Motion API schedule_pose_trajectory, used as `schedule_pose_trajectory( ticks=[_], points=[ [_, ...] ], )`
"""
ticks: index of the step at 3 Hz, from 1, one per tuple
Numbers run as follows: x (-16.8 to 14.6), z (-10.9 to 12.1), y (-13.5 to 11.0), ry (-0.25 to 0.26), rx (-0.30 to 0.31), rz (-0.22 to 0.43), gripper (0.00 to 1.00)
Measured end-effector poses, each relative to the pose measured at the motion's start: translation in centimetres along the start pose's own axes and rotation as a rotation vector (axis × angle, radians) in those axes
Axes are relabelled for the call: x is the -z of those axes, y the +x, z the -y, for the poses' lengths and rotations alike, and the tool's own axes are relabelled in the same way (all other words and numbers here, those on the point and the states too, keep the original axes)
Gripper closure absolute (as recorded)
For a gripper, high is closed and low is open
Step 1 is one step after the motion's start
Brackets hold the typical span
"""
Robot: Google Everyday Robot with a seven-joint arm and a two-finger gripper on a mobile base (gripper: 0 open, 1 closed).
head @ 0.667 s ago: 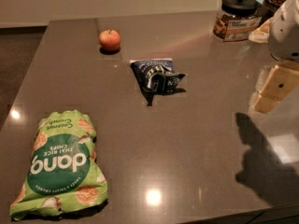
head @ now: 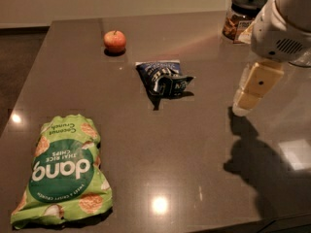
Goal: Move blue chip bag near green rice chip bag
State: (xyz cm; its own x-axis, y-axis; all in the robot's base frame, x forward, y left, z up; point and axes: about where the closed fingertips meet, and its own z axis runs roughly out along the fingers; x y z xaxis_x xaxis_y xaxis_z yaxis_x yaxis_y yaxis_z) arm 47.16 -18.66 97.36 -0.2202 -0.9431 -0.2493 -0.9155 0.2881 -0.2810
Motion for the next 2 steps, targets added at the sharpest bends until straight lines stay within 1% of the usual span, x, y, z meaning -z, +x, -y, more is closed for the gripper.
schedule_pose_trajectory(
  ticks=[1,2],
  points=[
    [-4.1,1.7,-3.5,-0.033,-0.009,0.046,0.0],
    [-6.8,2.5,-5.4,-0.057,-0.017,0.069,0.0]
  ],
)
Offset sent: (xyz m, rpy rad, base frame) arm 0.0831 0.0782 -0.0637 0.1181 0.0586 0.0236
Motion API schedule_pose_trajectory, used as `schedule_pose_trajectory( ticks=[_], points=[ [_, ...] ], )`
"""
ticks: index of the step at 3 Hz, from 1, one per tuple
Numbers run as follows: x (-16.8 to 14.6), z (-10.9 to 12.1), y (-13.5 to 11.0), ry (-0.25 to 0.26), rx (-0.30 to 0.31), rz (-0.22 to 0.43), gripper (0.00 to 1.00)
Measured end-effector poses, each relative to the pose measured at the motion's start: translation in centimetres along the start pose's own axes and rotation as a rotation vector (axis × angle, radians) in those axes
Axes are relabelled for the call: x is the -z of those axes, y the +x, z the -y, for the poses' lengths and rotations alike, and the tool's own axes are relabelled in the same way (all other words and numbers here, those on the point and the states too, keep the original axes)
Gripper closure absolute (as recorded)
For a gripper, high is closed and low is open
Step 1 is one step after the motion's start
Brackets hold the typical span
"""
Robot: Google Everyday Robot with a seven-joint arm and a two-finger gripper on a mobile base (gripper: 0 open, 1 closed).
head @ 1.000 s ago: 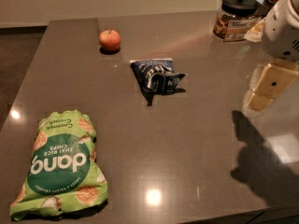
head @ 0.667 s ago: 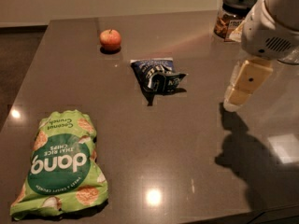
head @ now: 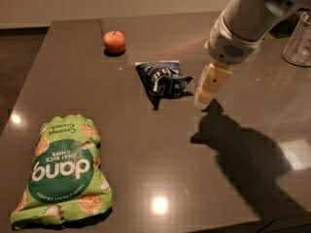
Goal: Move blue chip bag near green rice chip bag
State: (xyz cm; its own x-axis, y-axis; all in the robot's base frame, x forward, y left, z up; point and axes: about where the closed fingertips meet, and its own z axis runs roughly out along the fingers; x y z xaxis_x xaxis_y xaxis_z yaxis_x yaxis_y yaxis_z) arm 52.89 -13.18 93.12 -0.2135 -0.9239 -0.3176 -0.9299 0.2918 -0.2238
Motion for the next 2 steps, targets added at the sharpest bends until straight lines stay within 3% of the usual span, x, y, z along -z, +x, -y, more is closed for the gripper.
schedule_pose_trajectory(
  ticks=[1,2],
  points=[
    [-4.3,0.9,-2.6,-0.042,0.014,0.021,0.0],
    [-6.3,2.2,-3.6,-0.05,0.016,0.015,0.0]
  ],
)
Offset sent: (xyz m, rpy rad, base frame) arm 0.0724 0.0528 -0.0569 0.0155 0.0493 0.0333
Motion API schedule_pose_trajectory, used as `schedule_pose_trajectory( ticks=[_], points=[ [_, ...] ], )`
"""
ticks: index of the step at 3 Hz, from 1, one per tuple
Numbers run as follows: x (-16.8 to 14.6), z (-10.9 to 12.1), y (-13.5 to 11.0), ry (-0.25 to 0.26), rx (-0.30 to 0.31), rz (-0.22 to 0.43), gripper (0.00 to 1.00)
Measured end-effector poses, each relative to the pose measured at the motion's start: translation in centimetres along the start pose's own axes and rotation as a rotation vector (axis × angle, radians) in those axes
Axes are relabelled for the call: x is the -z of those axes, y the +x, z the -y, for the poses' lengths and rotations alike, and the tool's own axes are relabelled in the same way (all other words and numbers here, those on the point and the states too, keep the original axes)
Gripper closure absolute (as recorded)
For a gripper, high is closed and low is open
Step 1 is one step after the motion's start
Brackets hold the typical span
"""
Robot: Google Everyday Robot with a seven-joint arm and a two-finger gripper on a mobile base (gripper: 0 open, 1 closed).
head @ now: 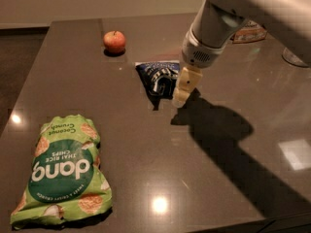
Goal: Move blue chip bag near green rice chip bag
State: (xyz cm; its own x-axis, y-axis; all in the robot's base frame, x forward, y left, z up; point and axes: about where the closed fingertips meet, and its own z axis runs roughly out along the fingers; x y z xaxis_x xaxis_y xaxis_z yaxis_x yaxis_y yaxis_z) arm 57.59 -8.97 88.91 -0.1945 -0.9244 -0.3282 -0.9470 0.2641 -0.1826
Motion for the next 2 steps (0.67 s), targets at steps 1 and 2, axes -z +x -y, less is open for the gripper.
schedule_pose_trajectory(
  ticks=[1,2],
  points=[
    [-1.2,0.9,-1.9,-0.008,0.007,0.009,0.0],
    [-1.9,1.1,-2.9,-0.026,0.011,0.02,0.09]
  ],
)
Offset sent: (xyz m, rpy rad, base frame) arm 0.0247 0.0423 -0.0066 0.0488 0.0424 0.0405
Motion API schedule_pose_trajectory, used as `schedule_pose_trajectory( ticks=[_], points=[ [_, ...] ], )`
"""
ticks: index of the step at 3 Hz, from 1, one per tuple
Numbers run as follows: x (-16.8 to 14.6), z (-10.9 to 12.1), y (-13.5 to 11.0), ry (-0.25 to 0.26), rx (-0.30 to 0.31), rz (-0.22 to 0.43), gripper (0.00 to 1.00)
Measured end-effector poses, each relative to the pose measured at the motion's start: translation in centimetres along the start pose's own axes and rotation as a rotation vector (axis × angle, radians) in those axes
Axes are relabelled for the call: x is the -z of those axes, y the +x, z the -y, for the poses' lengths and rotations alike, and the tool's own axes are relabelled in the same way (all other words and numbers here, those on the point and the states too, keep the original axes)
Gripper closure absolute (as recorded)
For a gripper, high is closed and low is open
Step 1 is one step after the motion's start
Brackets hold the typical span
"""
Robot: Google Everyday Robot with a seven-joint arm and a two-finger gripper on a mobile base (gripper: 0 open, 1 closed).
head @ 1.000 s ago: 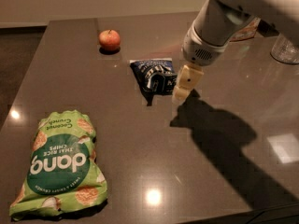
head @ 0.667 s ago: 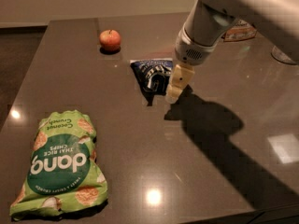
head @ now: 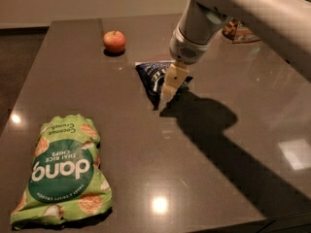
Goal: Move blue chip bag near green rice chip bag
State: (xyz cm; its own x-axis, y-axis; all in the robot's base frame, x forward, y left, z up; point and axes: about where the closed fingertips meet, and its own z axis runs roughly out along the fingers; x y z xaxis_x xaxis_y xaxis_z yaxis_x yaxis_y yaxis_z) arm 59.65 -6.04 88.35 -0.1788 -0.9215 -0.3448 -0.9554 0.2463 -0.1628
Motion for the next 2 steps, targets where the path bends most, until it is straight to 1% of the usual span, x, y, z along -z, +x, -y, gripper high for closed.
schedule_pose_trajectory(
  ticks=[1,2],
  points=[
    [-0.3,-0.5,-0.7,-0.023,0.009,0.018,0.34],
    [-0.2,-1.7,-1.1,-0.041,0.022,0.042,0.56]
  ],
)
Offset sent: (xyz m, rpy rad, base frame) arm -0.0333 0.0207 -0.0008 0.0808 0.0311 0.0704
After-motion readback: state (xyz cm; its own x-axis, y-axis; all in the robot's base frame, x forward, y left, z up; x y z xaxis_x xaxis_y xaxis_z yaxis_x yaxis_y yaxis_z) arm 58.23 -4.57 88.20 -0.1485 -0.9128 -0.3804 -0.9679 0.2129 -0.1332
